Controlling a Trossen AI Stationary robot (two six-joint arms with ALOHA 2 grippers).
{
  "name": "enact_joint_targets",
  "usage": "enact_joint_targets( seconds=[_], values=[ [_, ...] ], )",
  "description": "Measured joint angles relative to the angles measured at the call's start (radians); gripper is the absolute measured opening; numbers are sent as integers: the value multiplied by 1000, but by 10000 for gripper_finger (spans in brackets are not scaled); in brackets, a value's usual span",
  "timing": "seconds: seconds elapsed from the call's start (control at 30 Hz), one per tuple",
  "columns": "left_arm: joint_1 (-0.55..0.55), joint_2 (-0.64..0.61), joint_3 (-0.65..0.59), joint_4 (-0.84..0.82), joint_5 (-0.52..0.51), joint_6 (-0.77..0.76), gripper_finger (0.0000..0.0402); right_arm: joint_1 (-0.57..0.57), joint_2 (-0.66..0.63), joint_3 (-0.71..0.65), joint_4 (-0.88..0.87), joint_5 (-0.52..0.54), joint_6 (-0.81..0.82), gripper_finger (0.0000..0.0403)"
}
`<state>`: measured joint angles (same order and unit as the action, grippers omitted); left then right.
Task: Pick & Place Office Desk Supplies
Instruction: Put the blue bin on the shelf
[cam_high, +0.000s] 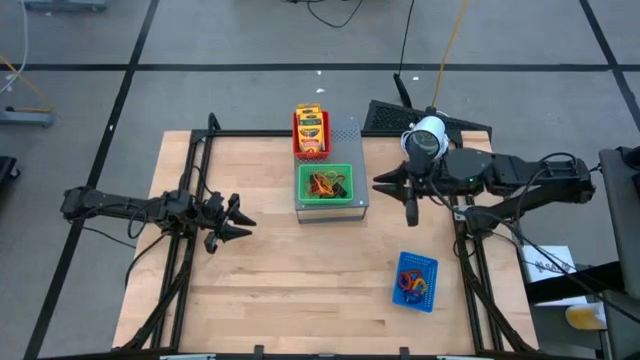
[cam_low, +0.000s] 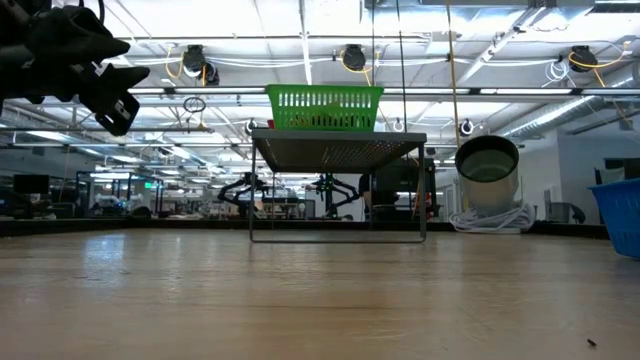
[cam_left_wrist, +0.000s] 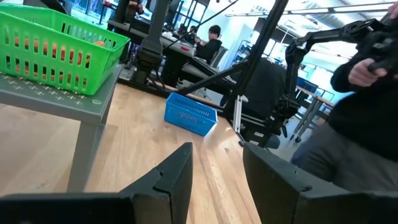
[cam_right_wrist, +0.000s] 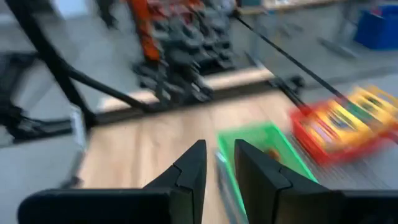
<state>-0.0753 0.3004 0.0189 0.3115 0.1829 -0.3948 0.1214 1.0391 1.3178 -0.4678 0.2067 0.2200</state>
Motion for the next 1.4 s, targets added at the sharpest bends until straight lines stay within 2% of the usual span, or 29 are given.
enact_joint_targets(
  seconds=[0.07,0.2,0.33,0.5,0.73,0.97,1.1,1.27,1.4],
  values=[
    [0,0,0,0,0,-1,150,49,-20,0,-107,92,29,75],
    [0,0,0,0,0,-2,150,243,-54,7,-414,280,145,75],
    [0,0,0,0,0,-5,150,406,-6,92,-688,305,366,75],
    [0,0,0,0,0,0,150,499,124,173,-865,246,538,75],
    [0,0,0,0,-1,-2,150,563,205,123,-837,22,644,75],
    [0,0,0,0,-1,-2,150,566,173,-86,-674,-202,833,75],
    [0,0,0,0,-1,-1,150,556,133,-210,-607,-217,923,75],
    [0,0,1,0,-1,-4,150,533,92,-319,-553,-263,933,75],
    [0,0,1,0,-1,-1,150,519,67,-385,-554,-261,918,76]
  ],
)
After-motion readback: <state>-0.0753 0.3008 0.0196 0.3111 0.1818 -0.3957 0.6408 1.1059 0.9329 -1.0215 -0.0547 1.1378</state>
